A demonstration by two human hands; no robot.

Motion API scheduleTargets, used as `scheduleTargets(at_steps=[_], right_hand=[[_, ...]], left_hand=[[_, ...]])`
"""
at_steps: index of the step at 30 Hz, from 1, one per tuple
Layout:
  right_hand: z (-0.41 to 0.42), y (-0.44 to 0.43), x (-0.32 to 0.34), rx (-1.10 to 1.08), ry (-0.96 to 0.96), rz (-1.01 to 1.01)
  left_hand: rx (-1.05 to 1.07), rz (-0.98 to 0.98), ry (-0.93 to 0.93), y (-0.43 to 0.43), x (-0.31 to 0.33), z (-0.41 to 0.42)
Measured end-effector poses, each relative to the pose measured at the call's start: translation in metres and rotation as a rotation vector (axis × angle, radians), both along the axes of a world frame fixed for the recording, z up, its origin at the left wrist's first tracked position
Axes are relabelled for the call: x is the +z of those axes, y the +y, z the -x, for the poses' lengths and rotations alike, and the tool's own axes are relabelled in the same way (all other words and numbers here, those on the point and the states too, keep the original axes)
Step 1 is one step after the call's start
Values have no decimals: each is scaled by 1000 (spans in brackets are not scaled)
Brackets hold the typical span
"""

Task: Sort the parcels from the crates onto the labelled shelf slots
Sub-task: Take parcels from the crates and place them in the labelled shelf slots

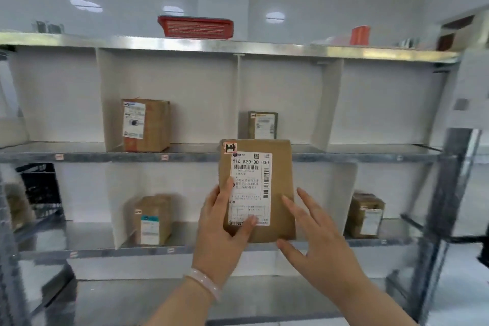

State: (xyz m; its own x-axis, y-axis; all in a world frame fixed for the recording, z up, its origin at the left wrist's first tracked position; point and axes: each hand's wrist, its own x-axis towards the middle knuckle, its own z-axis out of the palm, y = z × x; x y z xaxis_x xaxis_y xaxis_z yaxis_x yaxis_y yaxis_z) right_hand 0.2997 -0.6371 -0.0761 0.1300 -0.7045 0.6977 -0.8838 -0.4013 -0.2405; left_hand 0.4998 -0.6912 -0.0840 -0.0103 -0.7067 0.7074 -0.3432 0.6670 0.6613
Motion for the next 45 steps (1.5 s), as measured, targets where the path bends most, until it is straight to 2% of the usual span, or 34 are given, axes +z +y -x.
scheduleTargets(at_steps=[9,20,28,36,45], right_hand=[[136,8,10,-268,-29,-21],[250,-51,13,-460,34,-31],[317,-149,34,-496,83,21],[376,-211,32,-497,71,40],[424,-289,36,-316,60,58]], left_hand=[[-231,118,-25,-45,26,165],[-315,154,-9,-139,27,304],[-322,197,4,-235,47,376],[-344,169,-7,-292,53,428],[-181,175,-52,-346,57,463]])
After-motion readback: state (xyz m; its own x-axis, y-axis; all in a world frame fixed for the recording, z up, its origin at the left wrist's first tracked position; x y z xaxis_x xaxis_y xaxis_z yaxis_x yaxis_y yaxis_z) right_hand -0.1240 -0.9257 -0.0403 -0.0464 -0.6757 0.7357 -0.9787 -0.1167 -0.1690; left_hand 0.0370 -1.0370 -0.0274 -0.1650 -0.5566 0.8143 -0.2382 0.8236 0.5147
